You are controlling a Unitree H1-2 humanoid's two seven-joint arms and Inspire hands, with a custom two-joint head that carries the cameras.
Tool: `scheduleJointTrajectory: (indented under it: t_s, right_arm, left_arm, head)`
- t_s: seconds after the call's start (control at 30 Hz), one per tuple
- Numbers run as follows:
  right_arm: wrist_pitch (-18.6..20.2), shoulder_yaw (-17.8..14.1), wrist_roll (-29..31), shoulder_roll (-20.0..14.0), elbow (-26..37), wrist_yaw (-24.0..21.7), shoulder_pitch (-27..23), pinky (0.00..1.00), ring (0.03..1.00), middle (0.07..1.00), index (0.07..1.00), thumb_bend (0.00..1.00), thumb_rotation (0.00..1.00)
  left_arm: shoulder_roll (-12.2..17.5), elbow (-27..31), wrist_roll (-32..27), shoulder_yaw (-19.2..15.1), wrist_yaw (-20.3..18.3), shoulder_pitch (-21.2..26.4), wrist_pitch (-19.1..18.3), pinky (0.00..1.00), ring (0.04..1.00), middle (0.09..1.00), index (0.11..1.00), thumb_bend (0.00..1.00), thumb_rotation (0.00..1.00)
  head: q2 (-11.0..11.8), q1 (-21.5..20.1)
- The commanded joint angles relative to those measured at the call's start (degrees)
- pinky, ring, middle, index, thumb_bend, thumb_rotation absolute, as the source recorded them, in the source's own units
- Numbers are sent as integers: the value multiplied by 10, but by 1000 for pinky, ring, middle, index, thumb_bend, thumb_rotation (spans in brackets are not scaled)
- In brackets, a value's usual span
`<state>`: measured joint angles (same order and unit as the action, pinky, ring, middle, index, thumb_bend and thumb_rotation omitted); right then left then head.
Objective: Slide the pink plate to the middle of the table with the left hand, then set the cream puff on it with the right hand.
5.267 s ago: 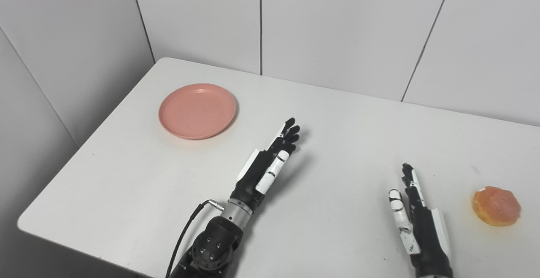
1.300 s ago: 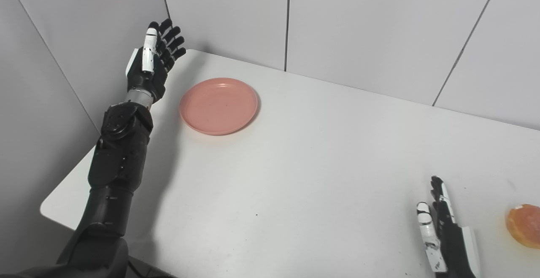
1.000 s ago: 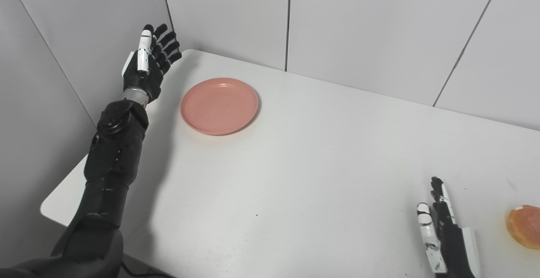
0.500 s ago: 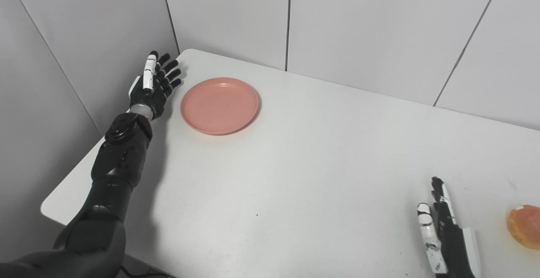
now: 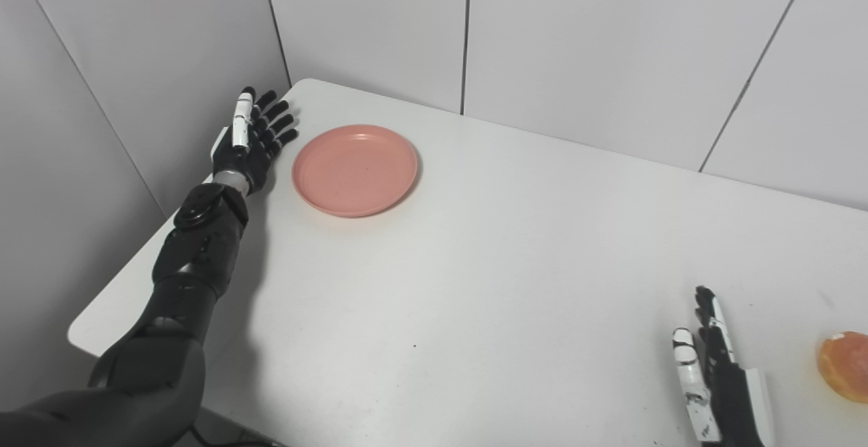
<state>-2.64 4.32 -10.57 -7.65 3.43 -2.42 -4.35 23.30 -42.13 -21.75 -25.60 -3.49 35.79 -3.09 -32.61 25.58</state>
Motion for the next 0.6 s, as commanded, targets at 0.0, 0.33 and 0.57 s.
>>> scheduleJointTrajectory:
  t_s: [0.0, 0.33, 0.57]
  right_arm:
    - [17, 1, -1, 0, 6, -3, 13, 984, 978, 975, 965, 81, 1000]
    - [14, 2, -3, 4, 7, -1, 12, 974, 974, 973, 963, 83, 1000]
    - [11, 3, -2, 7, 2, 0, 11, 989, 983, 981, 970, 104, 1000]
  left_arm:
    - [12, -6, -2, 7, -11, 18, 4, 888, 881, 884, 883, 406, 1000]
    - [-22, 18, 12, 43, -6, -4, -11, 871, 870, 877, 876, 405, 1000]
    - [-47, 42, 4, 58, -14, -20, -21, 888, 881, 881, 880, 395, 1000]
  head:
    - [-1, -2]
    - [-8, -11]
    - [-14, -17]
